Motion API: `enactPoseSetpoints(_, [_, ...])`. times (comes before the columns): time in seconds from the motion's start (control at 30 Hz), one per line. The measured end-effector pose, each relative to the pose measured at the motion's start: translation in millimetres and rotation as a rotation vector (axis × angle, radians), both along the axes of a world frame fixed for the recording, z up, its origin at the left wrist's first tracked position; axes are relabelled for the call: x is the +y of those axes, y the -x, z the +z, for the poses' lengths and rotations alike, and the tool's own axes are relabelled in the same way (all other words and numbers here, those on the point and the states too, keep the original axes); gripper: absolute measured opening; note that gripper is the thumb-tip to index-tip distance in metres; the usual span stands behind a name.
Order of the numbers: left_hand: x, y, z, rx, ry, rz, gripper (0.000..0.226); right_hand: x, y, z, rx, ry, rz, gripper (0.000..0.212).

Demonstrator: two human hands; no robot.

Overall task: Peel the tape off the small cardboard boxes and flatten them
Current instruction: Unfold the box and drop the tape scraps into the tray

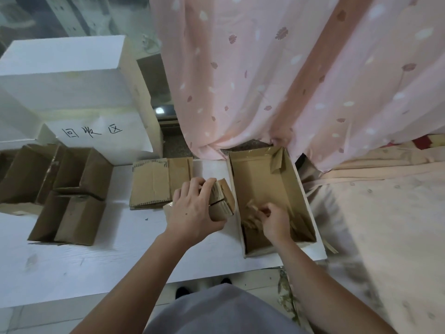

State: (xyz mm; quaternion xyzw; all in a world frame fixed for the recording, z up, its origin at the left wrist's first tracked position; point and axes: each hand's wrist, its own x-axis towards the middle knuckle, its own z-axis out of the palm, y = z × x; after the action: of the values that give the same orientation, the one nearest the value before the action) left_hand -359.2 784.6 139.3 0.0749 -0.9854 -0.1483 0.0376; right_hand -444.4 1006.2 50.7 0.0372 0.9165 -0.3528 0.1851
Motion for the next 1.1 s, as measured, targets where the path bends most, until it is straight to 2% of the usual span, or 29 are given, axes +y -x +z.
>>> enactPoseSetpoints(0.13, [0,0,-6,-0.055,0.006,-0.02,0.107,6,4,-2,-0.029,0.0,0.034,0.021])
enactPoseSetpoints(0.27, [-1,1,-11,-0.12,-0.022,-0.026,0.112,1,4,22,-0.026,0.045,0.159,0.046])
enactPoseSetpoints(0.37, [-2,2,-14,-0.159,-0.018,-0.053,0.116,-10,0,51,0.034,0.136,0.422,0.077])
enactPoseSetpoints(0.43, [-2,2,-15,-0.159,-0.013,-0.081,0.116,-21,-3,69,0.051,0.114,0.601,0.1])
enactPoseSetpoints(0.5, [1,1,-12,-0.114,-0.04,-0.103,0.114,-31,-5,78,0.093,0.084,0.716,0.112])
enactPoseSetpoints(0.67, [-3,-9,-5,0.044,-0.121,-0.16,0.095,-39,-10,88,0.114,0.131,0.791,0.104])
enactPoseSetpoints(0.77, [-17,-20,5,0.05,-0.057,-0.189,0.09,-36,-13,95,0.107,0.198,0.775,0.092])
enactPoseSetpoints(0.87, [-35,-33,19,0.024,-0.06,-0.032,0.084,-34,-13,100,0.087,0.246,0.702,0.085])
enactPoseSetpoints(0.97, [-50,-45,31,-0.024,-0.277,0.269,0.076,-34,-15,106,0.057,0.28,0.661,0.081])
enactPoseSetpoints(1.03, [-51,-52,35,-0.079,-0.55,0.399,0.079,-37,-19,106,0.033,0.307,0.648,0.081])
enactPoseSetpoints(1.1, [-45,-58,34,-0.06,-0.81,0.463,0.082,-44,-23,103,0.014,0.345,0.641,0.081])
